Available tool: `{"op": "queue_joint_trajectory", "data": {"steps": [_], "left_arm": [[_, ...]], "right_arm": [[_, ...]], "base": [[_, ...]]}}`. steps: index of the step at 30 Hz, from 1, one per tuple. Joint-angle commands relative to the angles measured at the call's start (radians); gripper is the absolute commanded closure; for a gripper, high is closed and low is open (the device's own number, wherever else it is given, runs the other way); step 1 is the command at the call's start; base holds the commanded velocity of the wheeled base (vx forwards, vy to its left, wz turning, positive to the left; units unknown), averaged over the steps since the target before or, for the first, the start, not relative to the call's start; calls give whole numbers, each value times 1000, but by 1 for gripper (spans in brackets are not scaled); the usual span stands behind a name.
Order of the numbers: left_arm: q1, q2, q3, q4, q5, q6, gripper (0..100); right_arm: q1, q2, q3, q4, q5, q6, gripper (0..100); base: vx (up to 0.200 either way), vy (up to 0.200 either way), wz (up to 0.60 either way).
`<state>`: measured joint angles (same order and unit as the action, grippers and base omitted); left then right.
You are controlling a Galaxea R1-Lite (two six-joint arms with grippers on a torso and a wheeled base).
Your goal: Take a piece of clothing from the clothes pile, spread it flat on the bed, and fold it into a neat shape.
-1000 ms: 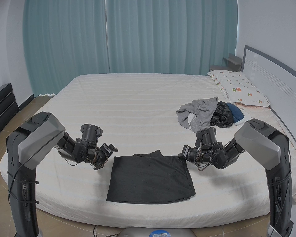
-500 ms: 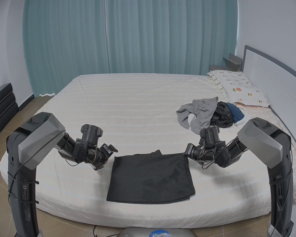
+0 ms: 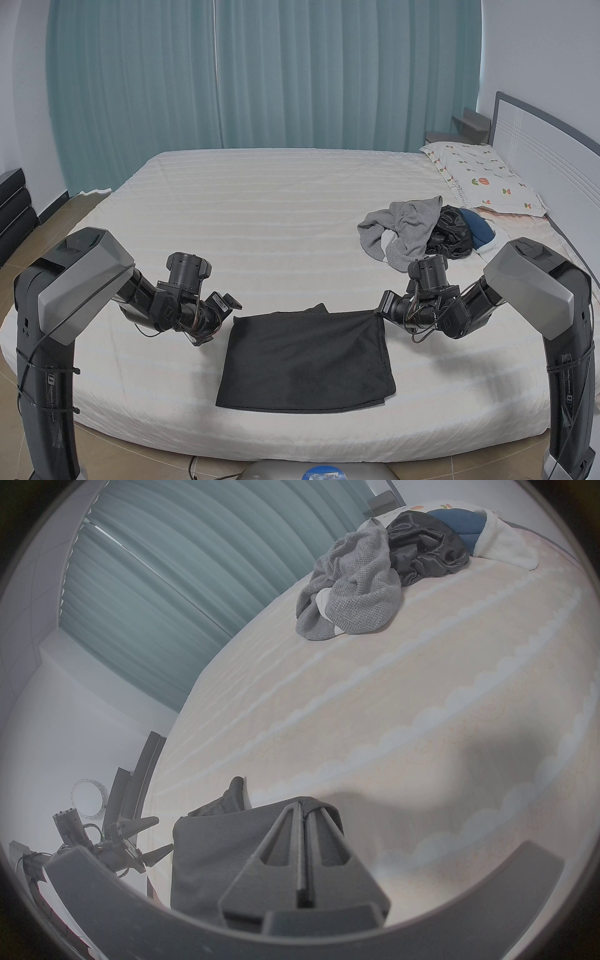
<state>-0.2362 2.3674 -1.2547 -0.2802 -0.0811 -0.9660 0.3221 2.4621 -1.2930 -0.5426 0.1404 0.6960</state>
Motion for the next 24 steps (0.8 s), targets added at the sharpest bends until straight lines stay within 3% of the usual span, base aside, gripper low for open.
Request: {"op": "queue_joint_trajectory", "data": {"steps": [1, 7, 8, 21, 24], "left_arm": [[0, 1, 0, -1, 0, 0, 0], [0, -5, 0, 4, 0, -4, 0], [0, -5, 0, 4, 0, -5, 0], [1, -33, 44, -8, -23, 6, 0], [11, -54, 69, -10, -95, 21, 0]], "right_arm": [[0, -3, 3, 3, 1, -1, 100], [0, -2, -3, 36, 1, -3, 100], [0, -2, -3, 36, 1, -1, 0], [-15, -92, 89, 18, 15, 57, 0], [-46, -163, 202, -45, 28, 105, 0]], "base": [[0, 0, 0], [0, 0, 0], [0, 0, 0], [0, 0, 0], [0, 0, 0]]}}
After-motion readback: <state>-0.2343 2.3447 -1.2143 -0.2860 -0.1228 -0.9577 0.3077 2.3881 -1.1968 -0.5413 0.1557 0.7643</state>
